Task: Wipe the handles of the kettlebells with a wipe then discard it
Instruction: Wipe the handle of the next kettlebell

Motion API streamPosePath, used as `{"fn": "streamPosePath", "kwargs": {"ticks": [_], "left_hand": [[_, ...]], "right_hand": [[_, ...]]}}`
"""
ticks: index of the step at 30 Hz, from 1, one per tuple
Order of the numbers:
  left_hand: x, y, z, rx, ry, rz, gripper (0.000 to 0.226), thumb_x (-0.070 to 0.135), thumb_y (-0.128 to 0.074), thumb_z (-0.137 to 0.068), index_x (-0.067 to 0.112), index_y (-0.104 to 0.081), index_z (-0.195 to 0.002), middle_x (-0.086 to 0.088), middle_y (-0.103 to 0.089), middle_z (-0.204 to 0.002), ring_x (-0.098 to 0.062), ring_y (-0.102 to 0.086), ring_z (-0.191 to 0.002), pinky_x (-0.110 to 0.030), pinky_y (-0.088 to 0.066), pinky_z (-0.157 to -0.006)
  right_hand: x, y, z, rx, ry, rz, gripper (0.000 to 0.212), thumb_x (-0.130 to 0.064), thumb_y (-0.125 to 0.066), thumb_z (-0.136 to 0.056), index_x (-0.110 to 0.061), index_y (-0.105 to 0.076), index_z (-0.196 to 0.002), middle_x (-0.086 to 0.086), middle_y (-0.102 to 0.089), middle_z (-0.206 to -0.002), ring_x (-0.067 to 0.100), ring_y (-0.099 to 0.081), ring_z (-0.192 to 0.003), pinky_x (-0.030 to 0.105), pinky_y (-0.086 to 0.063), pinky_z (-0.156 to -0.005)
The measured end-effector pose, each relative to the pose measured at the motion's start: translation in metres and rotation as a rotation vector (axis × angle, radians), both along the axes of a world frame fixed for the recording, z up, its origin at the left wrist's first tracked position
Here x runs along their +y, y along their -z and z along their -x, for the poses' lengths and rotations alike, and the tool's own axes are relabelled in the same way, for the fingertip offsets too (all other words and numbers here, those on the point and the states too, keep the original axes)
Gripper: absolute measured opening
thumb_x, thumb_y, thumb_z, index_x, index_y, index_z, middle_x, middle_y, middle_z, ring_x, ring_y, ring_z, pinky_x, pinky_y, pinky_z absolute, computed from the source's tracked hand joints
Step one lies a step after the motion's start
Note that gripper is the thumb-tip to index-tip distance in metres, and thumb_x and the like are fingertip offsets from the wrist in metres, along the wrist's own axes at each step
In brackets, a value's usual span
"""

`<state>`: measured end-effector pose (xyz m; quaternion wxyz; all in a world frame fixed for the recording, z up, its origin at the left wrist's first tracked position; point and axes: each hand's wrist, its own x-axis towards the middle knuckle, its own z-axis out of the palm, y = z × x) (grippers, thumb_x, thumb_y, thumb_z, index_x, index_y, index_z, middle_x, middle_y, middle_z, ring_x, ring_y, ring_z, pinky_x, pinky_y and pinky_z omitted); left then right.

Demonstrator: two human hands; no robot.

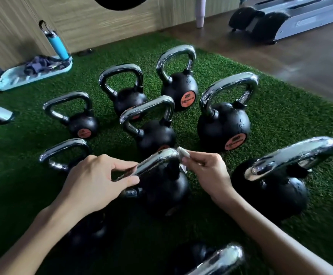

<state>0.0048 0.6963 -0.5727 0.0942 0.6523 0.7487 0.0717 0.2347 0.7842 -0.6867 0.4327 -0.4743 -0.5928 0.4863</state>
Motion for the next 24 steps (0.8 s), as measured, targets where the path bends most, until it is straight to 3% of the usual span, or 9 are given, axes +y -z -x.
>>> {"fn": "streamPosePath", "kwargs": {"ticks": [3, 6, 8, 11, 15, 18, 20, 22, 24], "left_hand": [[0.001, 0.002, 0.001, -0.018, 0.003, -0.006, 0.031, 0.068, -0.069, -0.078, 0.056, -0.071, -0.107, 0.008, -0.057, -0.043, -0.009, -0.040, -0.033, -0.016, -0.025, -0.035], [0.004, 0.002, -0.002, -0.012, 0.012, -0.033, 0.032, 0.067, -0.069, -0.079, 0.056, -0.071, -0.108, 0.014, -0.054, -0.041, -0.002, -0.049, -0.038, -0.013, -0.024, -0.037], [0.008, 0.004, -0.005, -0.010, 0.012, -0.055, 0.031, 0.066, -0.070, -0.079, 0.056, -0.071, -0.108, 0.024, -0.063, -0.055, 0.008, -0.055, -0.047, -0.012, -0.027, -0.041], [0.012, 0.005, -0.011, 0.034, 0.029, -0.083, 0.032, 0.068, -0.068, -0.080, 0.058, -0.069, -0.110, 0.021, -0.077, -0.089, 0.002, -0.056, -0.048, -0.014, -0.036, -0.046], [0.019, 0.007, -0.017, 0.043, 0.048, -0.101, 0.038, 0.069, -0.071, -0.077, 0.055, -0.070, -0.112, 0.022, -0.076, -0.099, 0.008, -0.061, -0.060, -0.014, -0.042, -0.050], [0.025, 0.012, -0.011, -0.222, 0.013, -0.089, 0.042, 0.065, -0.079, -0.070, 0.051, -0.074, -0.108, 0.029, -0.074, -0.099, 0.012, -0.067, -0.086, -0.021, -0.057, -0.079], [0.024, 0.013, -0.009, -0.496, -0.024, -0.134, 0.043, 0.060, -0.079, -0.071, 0.048, -0.074, -0.112, 0.030, -0.073, -0.101, 0.012, -0.061, -0.079, -0.014, -0.050, -0.078], [0.021, 0.009, -0.010, -0.774, -0.038, -0.222, 0.040, 0.053, -0.073, -0.078, 0.044, -0.072, -0.117, 0.025, -0.074, -0.109, -0.004, -0.057, -0.075, -0.014, -0.048, -0.076], [0.016, 0.004, -0.015, -0.934, -0.033, -0.277, 0.036, 0.040, -0.070, -0.083, 0.039, -0.071, -0.119, 0.019, -0.076, -0.109, 0.000, -0.057, -0.065, -0.005, -0.048, -0.073]], "right_hand": [[-0.001, 0.001, 0.004, 0.128, 0.029, 0.015, 0.024, -0.017, -0.074, -0.090, -0.025, -0.077, -0.112, -0.014, -0.075, -0.109, 0.001, -0.069, -0.107, 0.024, -0.053, -0.095], [-0.008, 0.008, 0.006, 0.319, 0.021, 0.238, 0.022, -0.011, -0.070, -0.093, -0.010, -0.076, -0.114, -0.001, -0.078, -0.106, 0.010, -0.072, -0.104, 0.028, -0.055, -0.094], [-0.008, 0.007, 0.004, 0.319, 0.044, 0.282, 0.023, -0.015, -0.071, -0.093, -0.009, -0.076, -0.114, 0.002, -0.078, -0.105, 0.011, -0.072, -0.103, 0.030, -0.056, -0.096], [-0.006, -0.014, -0.001, 0.400, 0.095, 0.200, 0.024, -0.019, -0.073, -0.091, -0.010, -0.076, -0.114, 0.001, -0.078, -0.106, 0.010, -0.072, -0.104, 0.021, -0.054, -0.092], [0.001, -0.049, -0.004, 0.490, 0.013, 0.191, 0.010, -0.012, -0.068, -0.094, -0.005, -0.072, -0.099, -0.007, -0.073, -0.074, 0.000, -0.062, -0.061, 0.011, -0.045, -0.058], [0.008, -0.062, 0.002, 0.417, -0.122, 0.241, 0.030, -0.022, -0.070, -0.094, 0.008, -0.067, -0.099, -0.009, -0.054, -0.061, 0.005, -0.036, -0.055, 0.020, -0.029, -0.052], [0.011, -0.069, 0.006, 0.358, -0.199, 0.236, 0.027, -0.026, -0.071, -0.092, 0.001, -0.071, -0.097, -0.008, -0.056, -0.068, 0.007, -0.034, -0.059, 0.023, -0.029, -0.055], [0.011, -0.077, 0.011, 0.291, -0.277, 0.228, 0.017, -0.030, -0.072, -0.091, -0.015, -0.076, -0.086, -0.003, -0.059, -0.075, 0.009, -0.036, -0.062, 0.024, -0.029, -0.057], [0.012, -0.083, 0.016, 0.246, -0.330, 0.213, 0.015, -0.031, -0.074, -0.088, -0.019, -0.076, -0.079, -0.002, -0.063, -0.075, 0.004, -0.042, -0.059, 0.021, -0.028, -0.058]]}}
